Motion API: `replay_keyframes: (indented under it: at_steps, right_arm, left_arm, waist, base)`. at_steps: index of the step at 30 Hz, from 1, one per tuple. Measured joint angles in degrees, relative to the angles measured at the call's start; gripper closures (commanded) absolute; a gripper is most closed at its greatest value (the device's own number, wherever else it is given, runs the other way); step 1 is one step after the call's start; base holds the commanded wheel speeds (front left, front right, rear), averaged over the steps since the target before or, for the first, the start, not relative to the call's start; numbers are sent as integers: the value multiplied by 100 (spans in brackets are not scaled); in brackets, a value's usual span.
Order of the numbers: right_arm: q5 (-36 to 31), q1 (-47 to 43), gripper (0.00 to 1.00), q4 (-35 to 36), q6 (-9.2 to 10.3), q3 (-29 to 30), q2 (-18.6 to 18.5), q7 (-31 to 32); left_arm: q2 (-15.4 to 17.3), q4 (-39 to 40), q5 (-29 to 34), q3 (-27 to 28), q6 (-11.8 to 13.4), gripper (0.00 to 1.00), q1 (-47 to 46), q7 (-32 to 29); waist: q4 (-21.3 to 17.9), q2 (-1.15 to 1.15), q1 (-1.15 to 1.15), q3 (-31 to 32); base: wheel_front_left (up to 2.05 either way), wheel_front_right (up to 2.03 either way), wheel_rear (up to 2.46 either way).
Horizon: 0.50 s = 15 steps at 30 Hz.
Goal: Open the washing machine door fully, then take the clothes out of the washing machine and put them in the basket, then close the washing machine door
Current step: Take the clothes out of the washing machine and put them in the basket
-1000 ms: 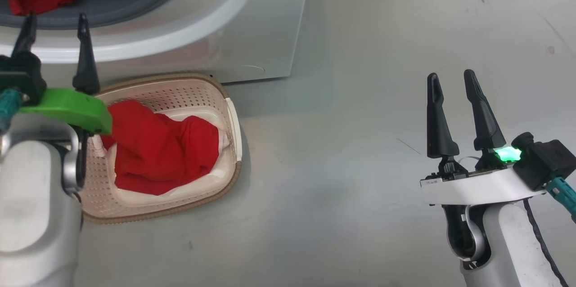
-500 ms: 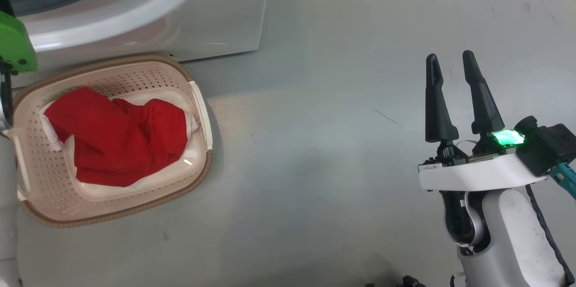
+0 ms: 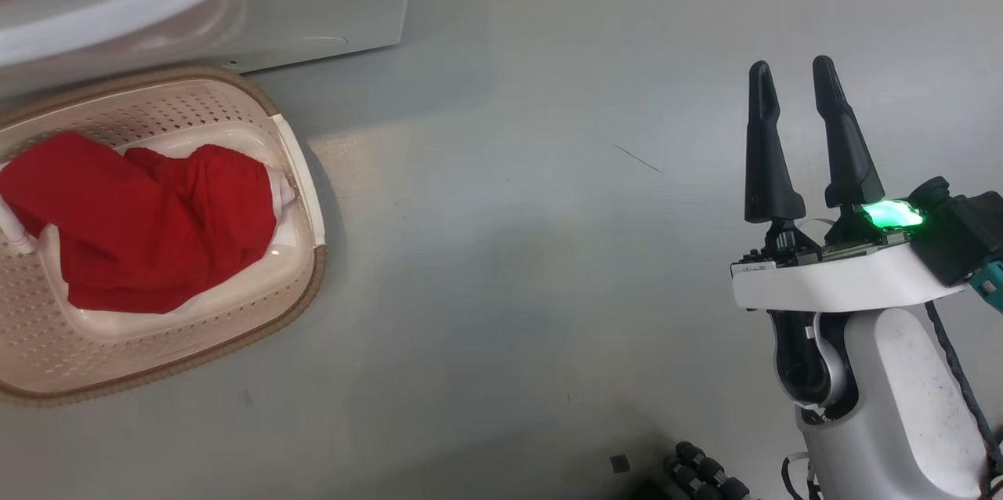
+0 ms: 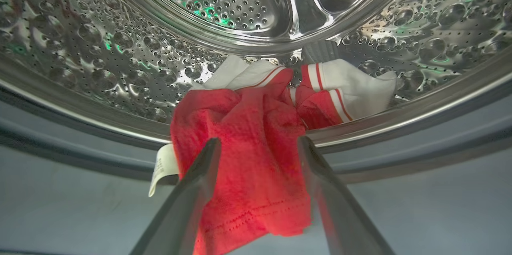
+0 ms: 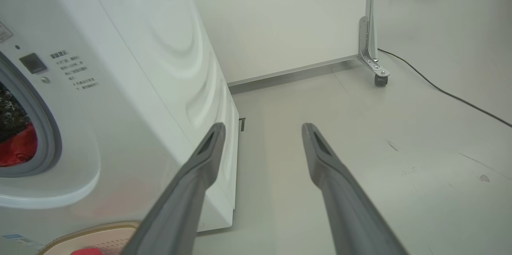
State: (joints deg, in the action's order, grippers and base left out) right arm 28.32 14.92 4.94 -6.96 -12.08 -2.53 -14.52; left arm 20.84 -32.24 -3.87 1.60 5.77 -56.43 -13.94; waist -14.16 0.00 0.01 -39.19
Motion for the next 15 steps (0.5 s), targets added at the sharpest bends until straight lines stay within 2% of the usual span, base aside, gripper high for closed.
replay_keyframes:
  at_steps: [8, 15]
  right_arm:
    - [34, 123, 0, 12, -1, 2, 1, 0]
    - [42, 198, 0, 13, -1, 2, 2, 0]
  left_arm:
    - [59, -265, 105, 31, 47, 0, -311, -194]
    - [236, -445, 264, 105, 48, 0, -556, -321]
  waist:
    - [-126, 0, 0, -222]
    - [-200, 0, 0, -368]
  base:
    - [0, 0, 0]
    - [0, 0, 0]
